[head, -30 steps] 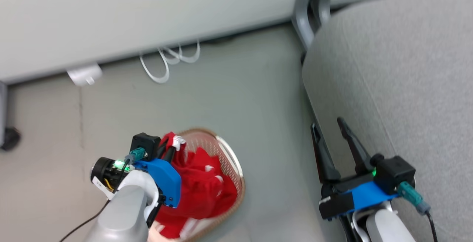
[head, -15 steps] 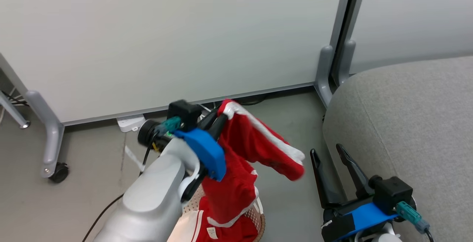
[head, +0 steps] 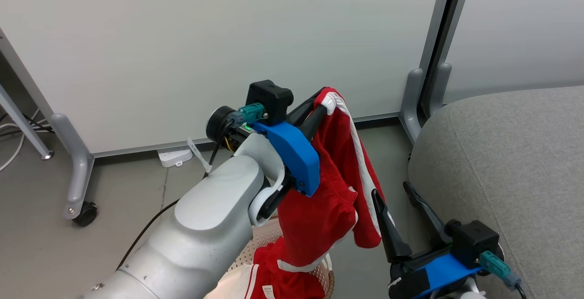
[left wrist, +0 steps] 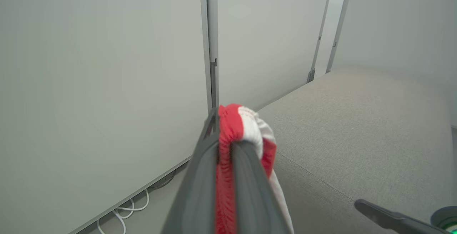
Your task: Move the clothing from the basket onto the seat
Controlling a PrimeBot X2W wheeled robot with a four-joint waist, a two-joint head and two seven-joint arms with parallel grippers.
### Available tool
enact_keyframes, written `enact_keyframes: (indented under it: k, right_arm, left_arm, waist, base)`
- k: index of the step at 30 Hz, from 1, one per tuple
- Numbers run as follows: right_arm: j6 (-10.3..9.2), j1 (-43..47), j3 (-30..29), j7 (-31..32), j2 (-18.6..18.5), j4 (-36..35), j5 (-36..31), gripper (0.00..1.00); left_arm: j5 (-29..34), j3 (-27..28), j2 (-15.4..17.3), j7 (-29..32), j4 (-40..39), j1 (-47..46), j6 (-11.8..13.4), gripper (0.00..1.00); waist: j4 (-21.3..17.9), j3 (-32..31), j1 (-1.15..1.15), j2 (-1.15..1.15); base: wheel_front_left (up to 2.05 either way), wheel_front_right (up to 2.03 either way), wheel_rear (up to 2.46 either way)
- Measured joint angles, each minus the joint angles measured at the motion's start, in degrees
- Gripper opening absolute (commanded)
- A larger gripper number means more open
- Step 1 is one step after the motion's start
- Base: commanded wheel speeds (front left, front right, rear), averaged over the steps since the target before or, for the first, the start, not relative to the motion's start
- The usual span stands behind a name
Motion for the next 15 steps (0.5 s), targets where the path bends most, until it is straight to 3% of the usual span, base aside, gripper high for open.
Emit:
enact_keyframes:
  k: [9, 15]
  right_arm:
    - [0.00, -0.1, 2.7, 1.0, 0.0, 0.4, 0.8, 1.00]
    - [0.00, -5.8, 7.8, 3.9, 0.0, 4.5, 4.4, 1.00]
  left_arm:
    - [-4.7, -5.4, 0.0, -1.6, 1.9, -0.7, 1.6, 0.00]
    - [-8.2, -8.4, 0.0, -2.4, 1.4, -1.9, 2.1, 0.00]
  waist:
    - [-0.2, 0.2, 0.00, 0.00]
    - [-0.3, 0.1, 0.00, 0.00]
  base:
    - [0.00, 0.00, 0.00]
    - [0.00, 0.00, 0.00]
